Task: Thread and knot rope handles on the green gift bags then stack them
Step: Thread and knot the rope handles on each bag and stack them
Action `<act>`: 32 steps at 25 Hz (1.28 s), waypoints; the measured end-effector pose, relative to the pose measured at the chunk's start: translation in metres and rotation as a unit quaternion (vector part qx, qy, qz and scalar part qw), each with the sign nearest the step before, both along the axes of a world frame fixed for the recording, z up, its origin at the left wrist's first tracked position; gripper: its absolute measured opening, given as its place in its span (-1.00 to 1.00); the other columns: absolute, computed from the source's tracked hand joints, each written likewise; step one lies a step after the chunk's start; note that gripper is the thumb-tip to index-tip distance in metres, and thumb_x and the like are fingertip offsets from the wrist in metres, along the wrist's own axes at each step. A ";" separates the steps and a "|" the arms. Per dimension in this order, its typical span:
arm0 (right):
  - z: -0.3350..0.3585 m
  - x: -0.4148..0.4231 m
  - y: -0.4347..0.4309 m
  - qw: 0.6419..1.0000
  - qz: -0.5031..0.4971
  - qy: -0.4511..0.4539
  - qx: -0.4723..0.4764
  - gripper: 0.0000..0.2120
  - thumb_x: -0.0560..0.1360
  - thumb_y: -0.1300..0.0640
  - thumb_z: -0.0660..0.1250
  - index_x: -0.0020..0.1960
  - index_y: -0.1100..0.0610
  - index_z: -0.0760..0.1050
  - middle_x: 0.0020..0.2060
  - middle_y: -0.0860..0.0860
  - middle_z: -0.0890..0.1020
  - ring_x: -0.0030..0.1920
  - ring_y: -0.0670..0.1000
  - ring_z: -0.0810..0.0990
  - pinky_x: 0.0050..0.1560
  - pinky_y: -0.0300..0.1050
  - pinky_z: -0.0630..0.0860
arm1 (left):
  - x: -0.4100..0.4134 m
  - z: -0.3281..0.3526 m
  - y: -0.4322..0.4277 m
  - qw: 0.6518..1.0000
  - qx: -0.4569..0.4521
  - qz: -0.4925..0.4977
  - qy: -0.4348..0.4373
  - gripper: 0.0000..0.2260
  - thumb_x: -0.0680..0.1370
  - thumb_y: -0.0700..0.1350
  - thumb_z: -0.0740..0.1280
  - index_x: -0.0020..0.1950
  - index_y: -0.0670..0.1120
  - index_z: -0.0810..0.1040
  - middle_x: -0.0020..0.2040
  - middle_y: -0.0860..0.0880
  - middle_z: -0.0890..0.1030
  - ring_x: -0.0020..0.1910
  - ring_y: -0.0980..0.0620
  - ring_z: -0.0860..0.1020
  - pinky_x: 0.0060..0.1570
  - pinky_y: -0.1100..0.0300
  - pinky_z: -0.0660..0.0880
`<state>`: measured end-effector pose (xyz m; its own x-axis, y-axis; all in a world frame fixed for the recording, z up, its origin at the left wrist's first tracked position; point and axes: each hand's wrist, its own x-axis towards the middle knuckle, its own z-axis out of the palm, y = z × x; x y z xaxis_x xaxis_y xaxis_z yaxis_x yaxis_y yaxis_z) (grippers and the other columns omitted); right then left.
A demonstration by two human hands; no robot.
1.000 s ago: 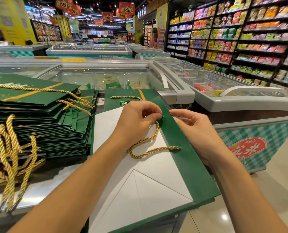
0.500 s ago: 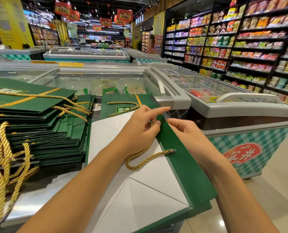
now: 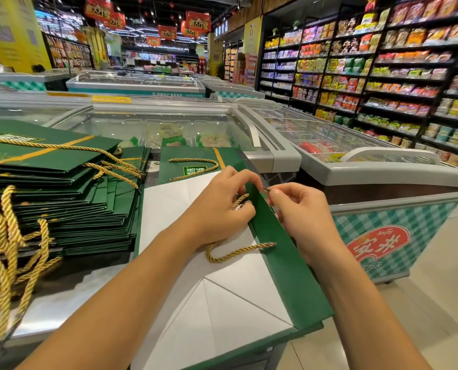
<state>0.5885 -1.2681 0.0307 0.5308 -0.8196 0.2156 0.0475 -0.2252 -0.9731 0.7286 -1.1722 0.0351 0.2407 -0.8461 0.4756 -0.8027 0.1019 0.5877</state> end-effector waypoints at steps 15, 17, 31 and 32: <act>-0.003 -0.011 -0.010 0.970 0.049 0.146 -0.190 -0.62 0.53 0.11 0.46 0.33 -0.05 0.58 0.21 -0.18 0.62 0.23 -0.16 0.57 0.26 -0.16 0.50 | -0.002 0.000 0.030 0.964 0.116 0.176 -0.163 -0.77 0.55 0.11 0.32 0.10 0.03 0.42 0.03 0.04 0.36 0.09 -0.01 0.27 0.12 0.06 0.30; -0.002 -0.014 -0.013 0.915 0.073 0.264 -0.296 -0.48 0.49 -0.11 0.46 0.43 -0.13 0.47 0.38 -0.22 0.49 0.38 -0.15 0.44 0.44 -0.01 0.36 | -0.005 -0.003 0.042 0.963 0.131 0.187 -0.141 -0.82 0.55 0.08 0.31 0.02 0.00 0.44 0.01 0.04 0.37 0.09 -0.02 0.30 0.12 0.06 0.36; -0.003 -0.013 -0.017 0.879 0.147 0.330 -0.311 -0.32 0.50 -0.28 0.40 0.55 -0.13 0.34 0.52 -0.14 0.32 0.51 -0.07 0.28 0.46 -0.12 0.24 | -0.006 -0.006 0.097 0.982 0.009 0.171 0.084 -0.81 0.63 -0.08 0.27 -0.15 -0.13 0.49 0.06 0.08 0.44 0.01 0.24 0.48 0.02 0.38 0.42; -0.004 -0.012 -0.018 0.877 0.147 0.335 -0.311 -0.32 0.50 -0.28 0.39 0.55 -0.13 0.33 0.53 -0.13 0.31 0.52 -0.06 0.28 0.49 -0.07 0.24 | -0.007 -0.007 0.101 0.982 0.008 0.170 0.077 -0.82 0.62 -0.08 0.28 -0.15 -0.12 0.49 0.06 0.08 0.44 0.04 0.22 0.47 0.03 0.34 0.43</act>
